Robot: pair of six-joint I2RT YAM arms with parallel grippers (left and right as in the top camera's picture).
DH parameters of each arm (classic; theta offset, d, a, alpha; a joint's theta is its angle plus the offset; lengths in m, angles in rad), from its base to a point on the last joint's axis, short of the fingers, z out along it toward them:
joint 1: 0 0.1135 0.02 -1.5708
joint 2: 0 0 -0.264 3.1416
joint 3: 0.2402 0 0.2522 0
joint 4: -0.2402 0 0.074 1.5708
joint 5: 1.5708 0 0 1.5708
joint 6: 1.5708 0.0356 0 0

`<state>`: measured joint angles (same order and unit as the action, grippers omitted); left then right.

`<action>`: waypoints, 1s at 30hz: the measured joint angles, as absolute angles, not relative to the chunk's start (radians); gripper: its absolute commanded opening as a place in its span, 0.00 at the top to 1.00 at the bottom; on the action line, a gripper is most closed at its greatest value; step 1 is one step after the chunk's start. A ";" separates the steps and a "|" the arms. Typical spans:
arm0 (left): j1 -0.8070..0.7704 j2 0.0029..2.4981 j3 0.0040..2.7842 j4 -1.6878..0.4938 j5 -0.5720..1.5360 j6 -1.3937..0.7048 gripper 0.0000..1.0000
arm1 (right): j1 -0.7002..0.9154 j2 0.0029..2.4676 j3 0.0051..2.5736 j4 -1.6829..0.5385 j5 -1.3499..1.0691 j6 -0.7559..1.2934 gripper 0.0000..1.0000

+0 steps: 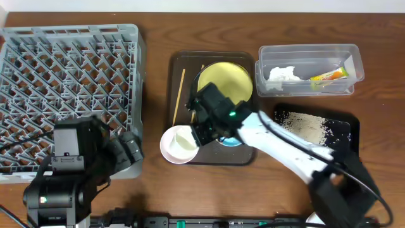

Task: Sort waste into correct bins and load items into the dishwasher
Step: 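Grasp the white cup inside the pink bowl with the right gripper, then hand the white cup from the right gripper to the left gripper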

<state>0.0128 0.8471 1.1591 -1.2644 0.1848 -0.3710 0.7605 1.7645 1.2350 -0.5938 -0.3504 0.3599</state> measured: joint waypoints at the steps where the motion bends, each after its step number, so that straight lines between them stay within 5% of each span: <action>1: 0.013 0.847 1.159 -1.242 0.235 -0.359 0.02 | 0.743 1.734 1.235 -0.599 -0.357 0.360 0.99; 11: 0.013 0.928 1.160 -0.971 0.856 -0.278 0.02 | 0.426 1.381 1.240 -0.615 -0.579 0.287 0.99; 18: 0.013 1.049 1.160 -0.806 1.355 -0.265 0.02 | 0.396 1.332 1.241 -0.509 -0.941 0.190 0.99; 30: 0.013 1.045 1.160 -0.804 1.538 -0.289 0.03 | 0.397 1.332 1.241 -0.200 -1.280 0.269 0.99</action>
